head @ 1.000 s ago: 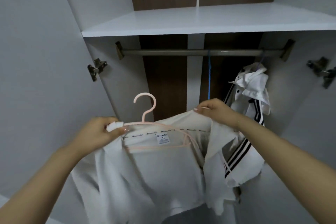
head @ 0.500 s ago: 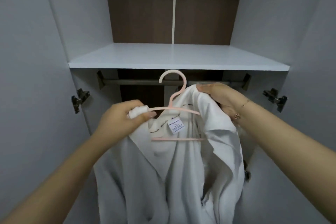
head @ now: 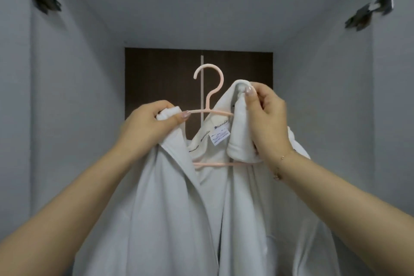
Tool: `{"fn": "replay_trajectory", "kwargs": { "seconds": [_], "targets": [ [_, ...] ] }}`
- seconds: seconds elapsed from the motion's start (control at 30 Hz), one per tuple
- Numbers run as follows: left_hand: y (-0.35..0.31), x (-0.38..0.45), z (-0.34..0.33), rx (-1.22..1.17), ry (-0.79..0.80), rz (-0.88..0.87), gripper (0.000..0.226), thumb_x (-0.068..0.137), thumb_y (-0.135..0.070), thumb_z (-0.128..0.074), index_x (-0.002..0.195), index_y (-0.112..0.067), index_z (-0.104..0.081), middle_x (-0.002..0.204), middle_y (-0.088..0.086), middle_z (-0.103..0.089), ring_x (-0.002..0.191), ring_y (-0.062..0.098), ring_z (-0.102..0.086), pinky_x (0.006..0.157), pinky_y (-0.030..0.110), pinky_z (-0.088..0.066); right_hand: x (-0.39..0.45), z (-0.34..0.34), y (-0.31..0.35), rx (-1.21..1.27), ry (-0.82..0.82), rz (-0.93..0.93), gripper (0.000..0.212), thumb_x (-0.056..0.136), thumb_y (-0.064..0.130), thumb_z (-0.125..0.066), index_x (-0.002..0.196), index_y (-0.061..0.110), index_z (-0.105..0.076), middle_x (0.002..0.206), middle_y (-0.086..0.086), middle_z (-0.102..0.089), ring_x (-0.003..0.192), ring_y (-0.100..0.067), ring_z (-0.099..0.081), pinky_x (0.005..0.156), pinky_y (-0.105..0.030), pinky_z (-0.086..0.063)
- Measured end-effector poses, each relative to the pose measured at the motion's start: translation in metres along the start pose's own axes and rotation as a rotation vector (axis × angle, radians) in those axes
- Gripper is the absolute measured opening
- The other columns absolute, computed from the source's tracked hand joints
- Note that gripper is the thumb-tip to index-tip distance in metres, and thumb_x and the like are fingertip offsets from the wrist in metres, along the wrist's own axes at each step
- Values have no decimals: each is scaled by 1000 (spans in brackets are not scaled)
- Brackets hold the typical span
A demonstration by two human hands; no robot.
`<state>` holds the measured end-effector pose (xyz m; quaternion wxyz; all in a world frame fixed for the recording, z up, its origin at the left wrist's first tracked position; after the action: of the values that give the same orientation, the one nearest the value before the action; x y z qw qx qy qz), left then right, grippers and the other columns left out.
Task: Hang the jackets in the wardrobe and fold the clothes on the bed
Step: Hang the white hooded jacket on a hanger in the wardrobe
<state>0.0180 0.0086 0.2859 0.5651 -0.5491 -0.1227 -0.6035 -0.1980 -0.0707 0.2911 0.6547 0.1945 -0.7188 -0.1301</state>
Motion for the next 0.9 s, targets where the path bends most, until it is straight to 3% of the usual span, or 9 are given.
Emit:
{"fn": "replay_trajectory", "kwargs": {
  "seconds": [0.1,0.3,0.5,0.63,0.73,0.83,0.9],
  "targets": [
    [17,38,-18,28,-8,-12,40,71,-71,-63,82,-33,-68,77,-10,-67,79,18,-64,77,53,-53,25,-17,-37,-14,9,115,20,102,16,-45,106,20,-64,100,13,-67,96,1,-60,84,-15,-46],
    [40,147,-60,161,-45,-16,30,80,-64,-65,80,-34,-67,80,-11,-67,79,11,-61,68,34,-47,125,-48,-117,1,-79,70,23,103,21,-44,110,18,-66,93,21,-61,89,16,-54,73,3,-38],
    [100,247,-117,188,0,44,30,82,-61,-65,82,-31,-67,81,-8,-66,81,13,-62,67,30,-47,201,-89,-203,-153,-44,178,24,103,24,-43,114,19,-64,102,10,-63,95,-4,-58,85,-17,-48],
    [182,246,-179,321,125,142,26,81,-61,-65,82,-34,-68,83,-14,-67,85,11,-62,79,33,-50,169,-109,-306,-302,193,149,23,102,20,-45,115,17,-64,107,3,-66,96,-10,-60,86,-24,-49],
    [243,207,-228,436,264,136,27,82,-58,-64,88,-32,-66,86,-14,-65,83,9,-60,75,30,-49,112,-113,-382,-462,413,143,24,100,15,-49,117,13,-65,107,-4,-66,96,-20,-62,84,-31,-48],
    [284,171,-268,432,479,95,29,90,-49,-62,104,-24,-63,102,-4,-60,96,17,-59,82,34,-48,76,-127,-420,-638,738,259,25,101,21,-47,118,14,-64,108,-5,-57,100,-20,-54,83,-28,-41],
    [294,159,-281,489,518,34,34,94,-47,-56,115,-20,-59,110,2,-54,105,20,-53,90,37,-44,69,-136,-428,-725,831,306,29,102,26,-42,120,15,-62,108,-5,-51,102,-20,-50,82,-30,-39]
  ]
}}
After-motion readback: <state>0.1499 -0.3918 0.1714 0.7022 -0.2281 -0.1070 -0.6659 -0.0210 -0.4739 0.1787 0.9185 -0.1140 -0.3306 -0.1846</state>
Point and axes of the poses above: each hand's wrist, its own x-axis towards the middle knuckle, its own z-axis out of the back of the hand, y = z × x, the point moved 3 cm from there along x, towards the middle knuckle
